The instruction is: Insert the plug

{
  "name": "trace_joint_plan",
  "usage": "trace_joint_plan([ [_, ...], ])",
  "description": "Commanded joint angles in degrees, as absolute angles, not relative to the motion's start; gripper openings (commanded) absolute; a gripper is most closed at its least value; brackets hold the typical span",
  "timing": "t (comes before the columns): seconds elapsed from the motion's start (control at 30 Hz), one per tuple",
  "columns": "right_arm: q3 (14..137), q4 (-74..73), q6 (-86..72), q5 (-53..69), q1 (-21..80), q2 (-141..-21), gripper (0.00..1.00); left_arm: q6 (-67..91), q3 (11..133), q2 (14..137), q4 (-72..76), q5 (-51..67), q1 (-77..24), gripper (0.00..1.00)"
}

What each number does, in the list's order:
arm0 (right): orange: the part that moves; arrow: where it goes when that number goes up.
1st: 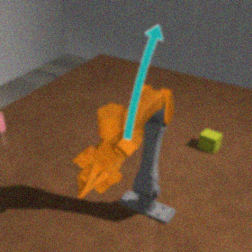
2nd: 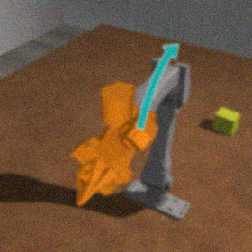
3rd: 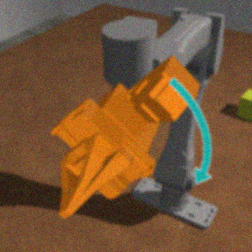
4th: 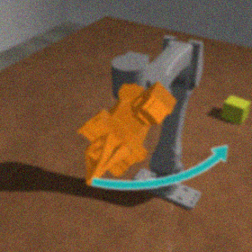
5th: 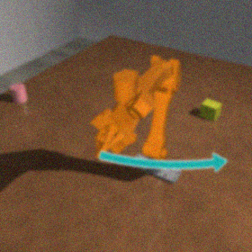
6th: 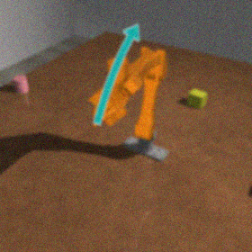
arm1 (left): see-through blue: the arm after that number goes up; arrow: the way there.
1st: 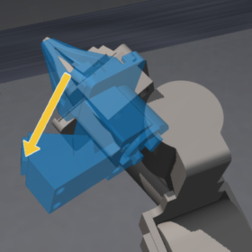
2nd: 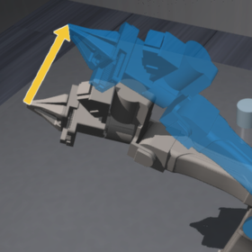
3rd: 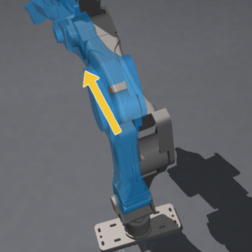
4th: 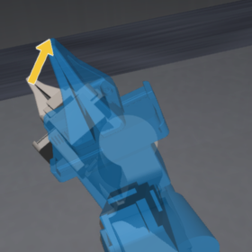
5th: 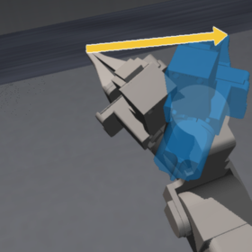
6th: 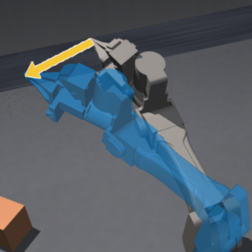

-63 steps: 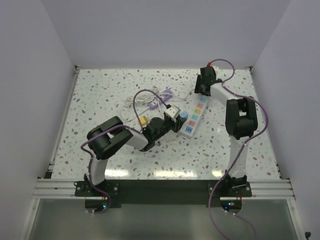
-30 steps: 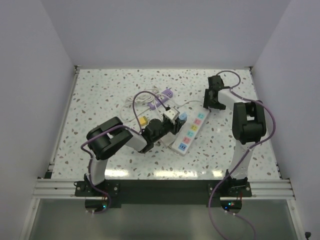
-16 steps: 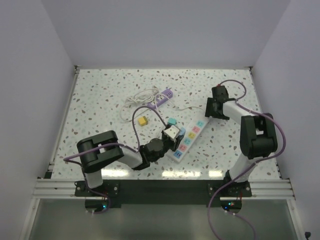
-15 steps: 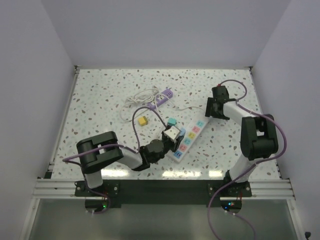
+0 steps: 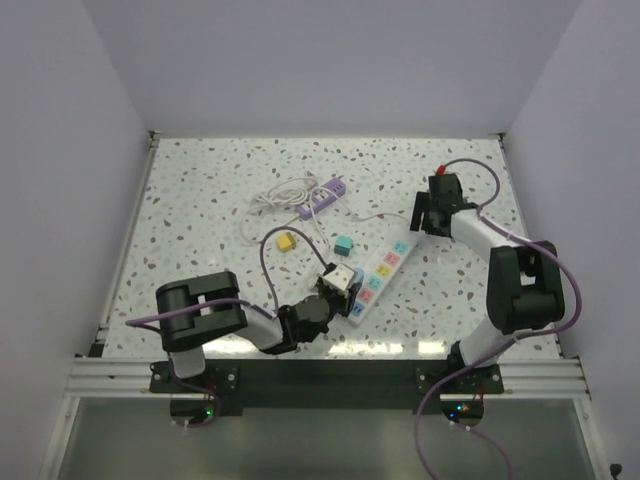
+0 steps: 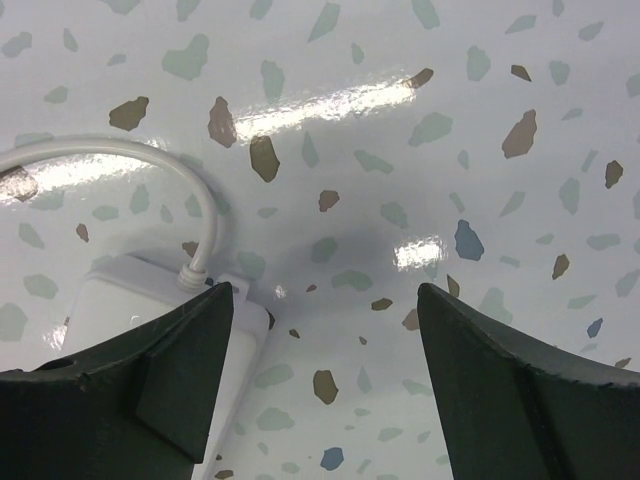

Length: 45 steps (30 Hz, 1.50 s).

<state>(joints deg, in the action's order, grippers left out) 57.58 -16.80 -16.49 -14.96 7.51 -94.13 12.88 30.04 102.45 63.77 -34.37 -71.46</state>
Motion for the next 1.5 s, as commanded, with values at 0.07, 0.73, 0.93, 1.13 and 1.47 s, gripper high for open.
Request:
trace_joint_plan([
  [0.07, 56.4, -13.2, -17.3, -13.9, 7.8, -90.5, 0.79, 15.9, 29.9, 103.6, 70.9, -36.6, -73.4, 0.00],
  [0.73, 55.3, -11.6, -17.4, -12.7, 7.8, -90.1, 0.79, 20.5, 30.8, 108.2, 74.2, -41.7, -75.9, 0.00],
  [0.93, 55.1, -11.4, -17.2, -12.3, 7.8, -89.8, 0.79, 20.5, 33.0, 109.9, 73.0, -41.1, -75.9, 0.00],
  [1.13, 54.8, -11.4, -17.2, -12.1, 7.8, -89.3, 0.79, 20.1, 33.3, 110.1, 72.1, -41.7, -76.1, 0.00],
  [1.47, 54.1, -11.3, -17.0, -12.3, 7.8, -88.4, 0.77, 19.2, 32.3, 110.8, 72.3, -42.9, -77.1, 0.00],
])
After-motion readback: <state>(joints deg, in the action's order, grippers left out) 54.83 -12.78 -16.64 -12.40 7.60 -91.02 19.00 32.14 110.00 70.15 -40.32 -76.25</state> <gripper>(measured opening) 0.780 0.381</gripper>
